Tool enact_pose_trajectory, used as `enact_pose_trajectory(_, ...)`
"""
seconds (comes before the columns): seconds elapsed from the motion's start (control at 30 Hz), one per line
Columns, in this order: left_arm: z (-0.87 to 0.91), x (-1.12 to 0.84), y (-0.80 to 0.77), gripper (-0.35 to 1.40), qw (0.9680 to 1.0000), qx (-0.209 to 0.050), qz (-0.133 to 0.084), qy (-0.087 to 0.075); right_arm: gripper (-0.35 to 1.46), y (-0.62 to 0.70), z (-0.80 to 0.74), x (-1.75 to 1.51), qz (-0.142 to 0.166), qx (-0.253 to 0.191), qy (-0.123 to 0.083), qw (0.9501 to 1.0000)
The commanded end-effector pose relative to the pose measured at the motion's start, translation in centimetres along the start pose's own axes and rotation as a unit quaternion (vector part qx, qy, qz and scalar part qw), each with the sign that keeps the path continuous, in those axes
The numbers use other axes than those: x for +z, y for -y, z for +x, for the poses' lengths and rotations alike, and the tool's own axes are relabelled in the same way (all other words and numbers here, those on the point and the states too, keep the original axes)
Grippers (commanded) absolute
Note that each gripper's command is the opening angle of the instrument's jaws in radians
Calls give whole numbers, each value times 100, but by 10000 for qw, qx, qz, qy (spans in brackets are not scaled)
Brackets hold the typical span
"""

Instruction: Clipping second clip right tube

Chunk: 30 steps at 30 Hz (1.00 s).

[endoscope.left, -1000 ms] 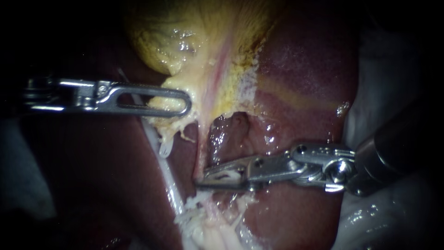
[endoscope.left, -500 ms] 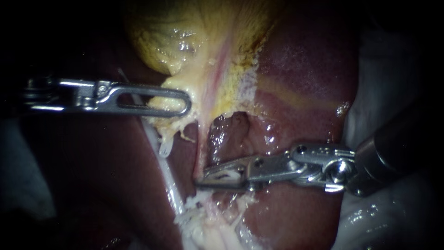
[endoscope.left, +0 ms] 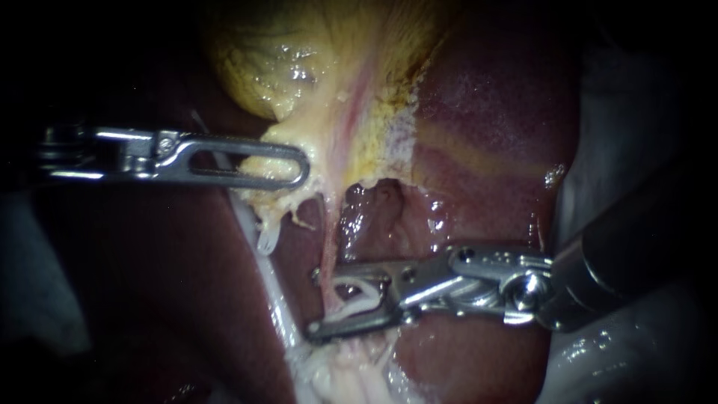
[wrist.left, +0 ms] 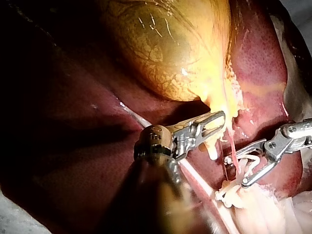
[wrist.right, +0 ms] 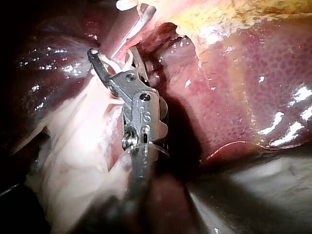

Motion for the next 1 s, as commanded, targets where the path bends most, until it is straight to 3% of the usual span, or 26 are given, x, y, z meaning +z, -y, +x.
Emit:
enact_pose_trajectory(0.03, 0, 0, 0, -35, 10000, -1, -1, 1, 50, -1, 0, -1, -2, -1, 0, 10000)
enact_pose_trajectory(0.63, 0, 0, 1, -35, 10000, -2, -2, 2, 50, 1, 0, 5, 41, -8, 13, 10000)
enact_pose_trajectory(1.0, 0, 1, 1, -35, 10000, -2, -3, 3, 50, 5, -2, 7, 529, -136, -5, 9985)
